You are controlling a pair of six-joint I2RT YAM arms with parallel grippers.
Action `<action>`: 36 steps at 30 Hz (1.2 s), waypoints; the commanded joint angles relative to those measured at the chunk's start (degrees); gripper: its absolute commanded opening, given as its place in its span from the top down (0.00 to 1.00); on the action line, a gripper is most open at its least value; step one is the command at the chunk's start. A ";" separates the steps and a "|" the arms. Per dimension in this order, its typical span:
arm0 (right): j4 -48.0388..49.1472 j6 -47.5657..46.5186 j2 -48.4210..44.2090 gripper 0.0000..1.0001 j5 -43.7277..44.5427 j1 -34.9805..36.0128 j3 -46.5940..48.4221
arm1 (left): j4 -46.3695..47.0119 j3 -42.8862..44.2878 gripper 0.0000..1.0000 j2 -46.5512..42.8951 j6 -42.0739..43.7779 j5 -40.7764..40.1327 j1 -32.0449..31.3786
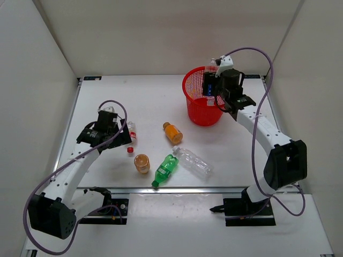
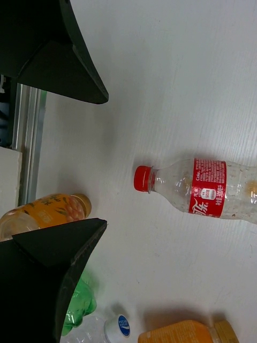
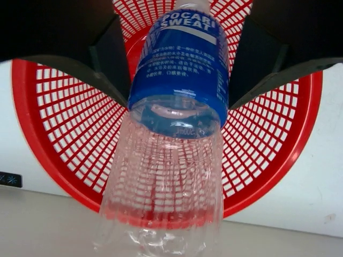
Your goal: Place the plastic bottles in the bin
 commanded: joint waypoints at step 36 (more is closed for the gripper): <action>-21.67 4.16 -29.98 0.01 -10.61 -1.80 -10.25 | 25.85 8.63 0.59 23.61 2.85 12.14 2.23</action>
